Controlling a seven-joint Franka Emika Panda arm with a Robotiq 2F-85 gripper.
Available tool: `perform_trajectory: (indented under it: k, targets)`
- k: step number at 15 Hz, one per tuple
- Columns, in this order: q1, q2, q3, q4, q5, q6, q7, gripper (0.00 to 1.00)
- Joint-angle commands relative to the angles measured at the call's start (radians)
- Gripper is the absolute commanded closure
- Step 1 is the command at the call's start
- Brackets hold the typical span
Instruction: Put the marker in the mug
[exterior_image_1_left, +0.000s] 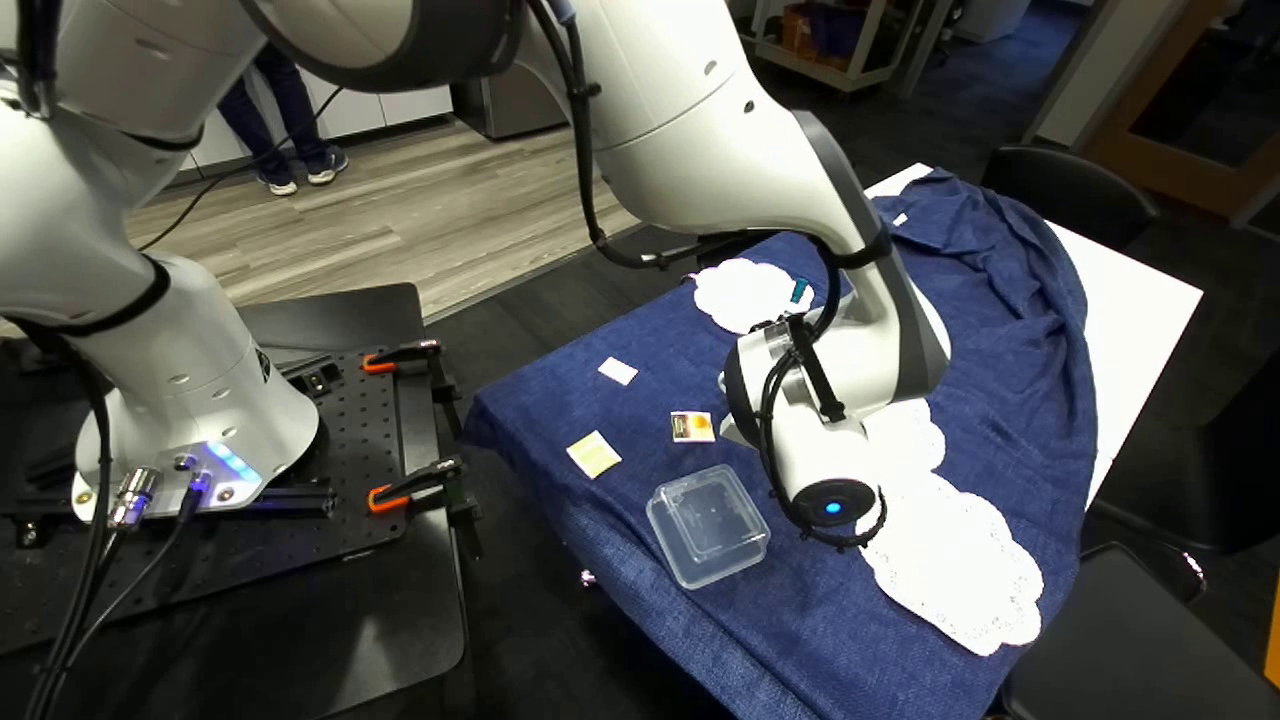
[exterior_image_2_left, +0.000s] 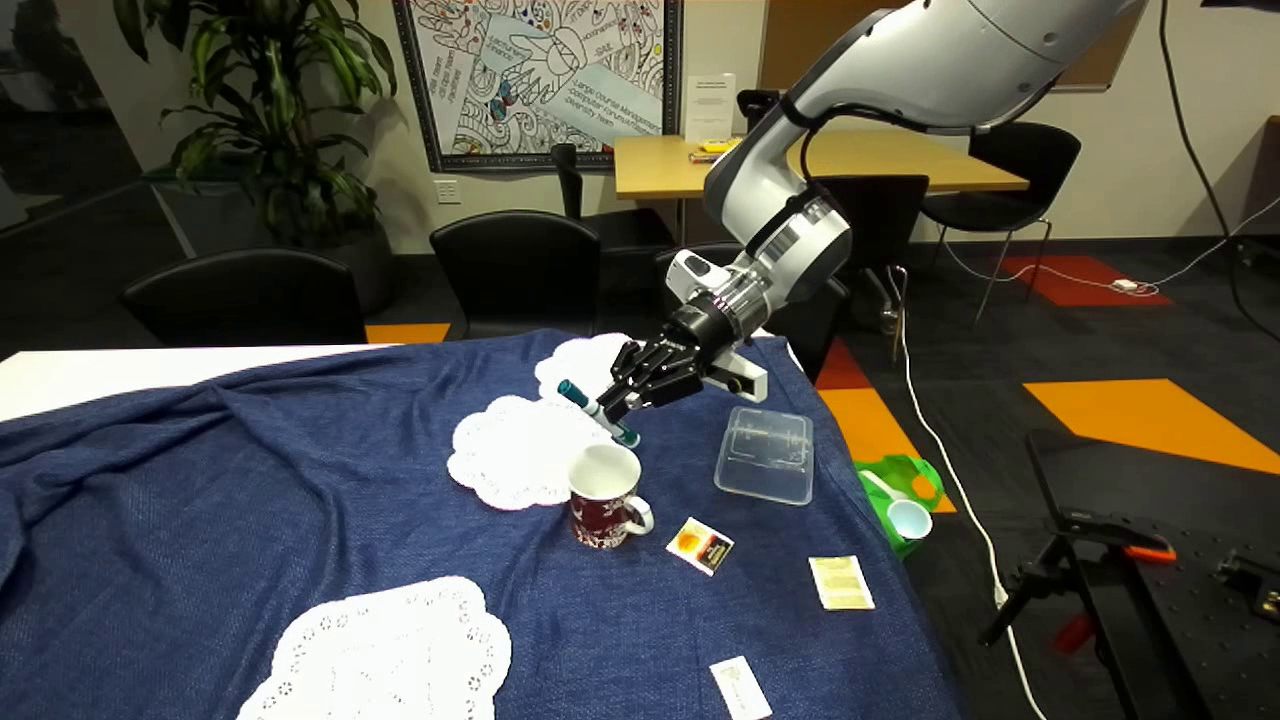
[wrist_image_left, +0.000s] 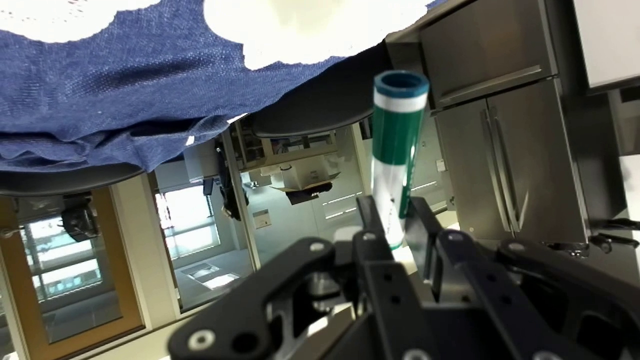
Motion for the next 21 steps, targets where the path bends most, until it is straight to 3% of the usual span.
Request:
perform_trajectory:
  k: [1,2,11,21]
  targets:
    - [0.012,0.005,-0.017,0.005,0.007,-0.011,0.002,0.81]
    - [0.003,0.008,-0.014,0.012,0.002,-0.034,-0.009,0.95]
    - [-0.03,0.076,-0.014,0.076,-0.025,-0.195,-0.176,0.95]
    - [-0.04,0.184,-0.009,0.209,-0.019,-0.196,-0.184,0.95]
